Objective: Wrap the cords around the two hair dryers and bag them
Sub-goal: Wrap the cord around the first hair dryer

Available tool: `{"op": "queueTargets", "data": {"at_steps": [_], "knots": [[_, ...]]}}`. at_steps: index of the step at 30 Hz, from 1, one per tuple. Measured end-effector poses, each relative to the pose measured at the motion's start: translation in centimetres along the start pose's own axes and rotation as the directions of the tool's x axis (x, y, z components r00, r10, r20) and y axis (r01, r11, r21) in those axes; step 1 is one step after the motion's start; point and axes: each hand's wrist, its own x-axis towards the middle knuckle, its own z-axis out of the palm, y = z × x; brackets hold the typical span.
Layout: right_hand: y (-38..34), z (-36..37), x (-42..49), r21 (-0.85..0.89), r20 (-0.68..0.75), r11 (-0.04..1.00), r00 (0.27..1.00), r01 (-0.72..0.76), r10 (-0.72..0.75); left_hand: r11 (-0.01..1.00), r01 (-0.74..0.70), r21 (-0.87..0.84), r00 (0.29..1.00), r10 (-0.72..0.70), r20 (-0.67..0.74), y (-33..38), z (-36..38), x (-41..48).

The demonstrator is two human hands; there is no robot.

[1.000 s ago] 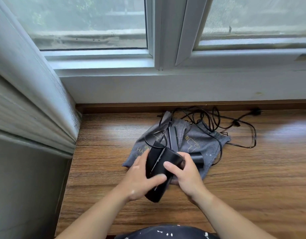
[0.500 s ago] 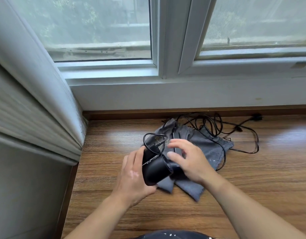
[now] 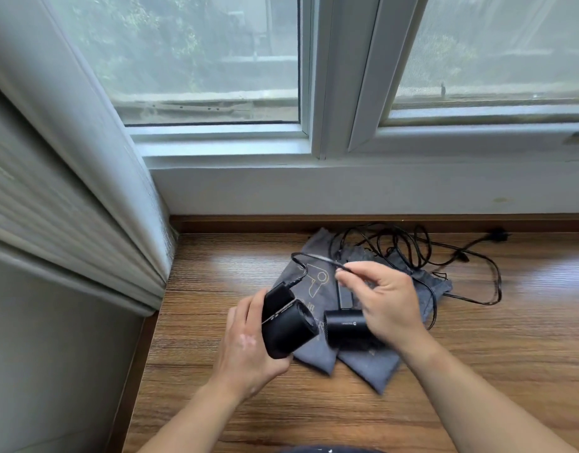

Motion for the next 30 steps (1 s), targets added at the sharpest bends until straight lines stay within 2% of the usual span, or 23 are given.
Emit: {"op": "queueTargets", "data": {"at_steps": [3,7,11,13,18,21,25,27,30], "knots": [[0.1,-2.0,0.3,0.073,-0.029,0.997,0.999,-0.025,0.027,0.987,0.117,-0.109,0.992,-0.121,-0.028,-1.3,-0.2,0.6],[0.4,-2.4,-0.7,0.027,-0.035,0.998,0.997,-0.064,0.065,0.931,0.262,-0.255,0.960,-0.278,-0.027,-2.4,-0.4,1.7],[1.3,-0.6,-2.3,0.054,-0.038,0.986,0.987,-0.156,0.158,0.864,0.345,-0.368,0.933,-0.359,0.032,-1.9,-0.6,2.4],[1.6,0.5,-3.1,0.061,-0.012,0.980,0.982,-0.189,0.190,0.798,0.367,-0.478,0.919,-0.391,0.053,-1.3,-0.7,2.5],[2.9,2.2,-4.6,-0.037,0.156,0.967,0.954,-0.252,0.255,0.562,0.373,-0.738,0.893,-0.432,0.123,0.7,-0.8,2.7],[4.1,2.3,-4.5,-0.133,0.229,0.946,0.920,-0.294,0.318,0.292,0.349,-0.891,0.896,-0.384,0.225,1.5,-0.7,3.0],[4.7,2.4,-4.5,-0.125,0.286,0.948,0.904,-0.294,0.318,0.018,0.439,-0.898,0.853,-0.324,0.410,2.3,-0.7,2.8],[4.9,2.5,-4.5,-0.119,0.296,0.954,0.907,-0.276,0.299,0.007,0.448,-0.894,0.859,-0.282,0.428,2.6,-0.5,2.7],[5.3,2.7,-4.6,-0.110,0.321,0.944,0.888,-0.312,0.331,0.161,0.405,-0.900,0.890,-0.295,0.348,3.2,-0.3,2.7]]}}
